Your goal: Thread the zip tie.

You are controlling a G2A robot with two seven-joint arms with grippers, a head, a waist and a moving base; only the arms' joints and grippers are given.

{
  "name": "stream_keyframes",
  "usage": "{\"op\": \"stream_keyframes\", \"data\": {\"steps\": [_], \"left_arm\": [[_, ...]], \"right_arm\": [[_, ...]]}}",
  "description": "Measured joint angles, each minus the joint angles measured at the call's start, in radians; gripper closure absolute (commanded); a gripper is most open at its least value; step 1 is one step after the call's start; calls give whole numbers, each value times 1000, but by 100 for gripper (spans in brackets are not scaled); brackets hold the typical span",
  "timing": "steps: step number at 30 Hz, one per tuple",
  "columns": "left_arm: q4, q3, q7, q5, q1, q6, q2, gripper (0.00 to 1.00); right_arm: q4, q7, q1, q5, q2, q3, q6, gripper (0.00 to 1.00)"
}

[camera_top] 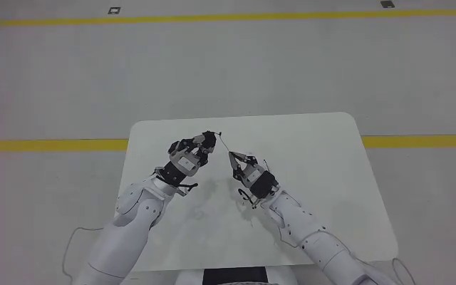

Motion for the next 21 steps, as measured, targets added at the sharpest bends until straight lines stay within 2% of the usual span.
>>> {"op": "stream_keyframes", "data": {"steps": [9, 10, 11, 17, 21], "left_arm": [[-3, -1, 2, 1, 4, -5, -1, 100], [-3, -1, 3, 3, 5, -7, -1, 100], [-3, -2, 4, 5, 6, -9, -2, 100], [15, -4, 12, 28, 24, -31, -2, 100], [34, -6, 19, 46, 43, -45, -1, 100]], "right_arm": [[-12, -2, -10, -10, 1, 13, -3, 100], [-13, -2, -11, -10, 1, 15, -2, 71], [-15, -3, -13, -8, 1, 18, 1, 0], [-43, -44, -38, 39, 5, 55, 6, 0], [-68, -75, -69, 104, 18, 115, -39, 0]]}}
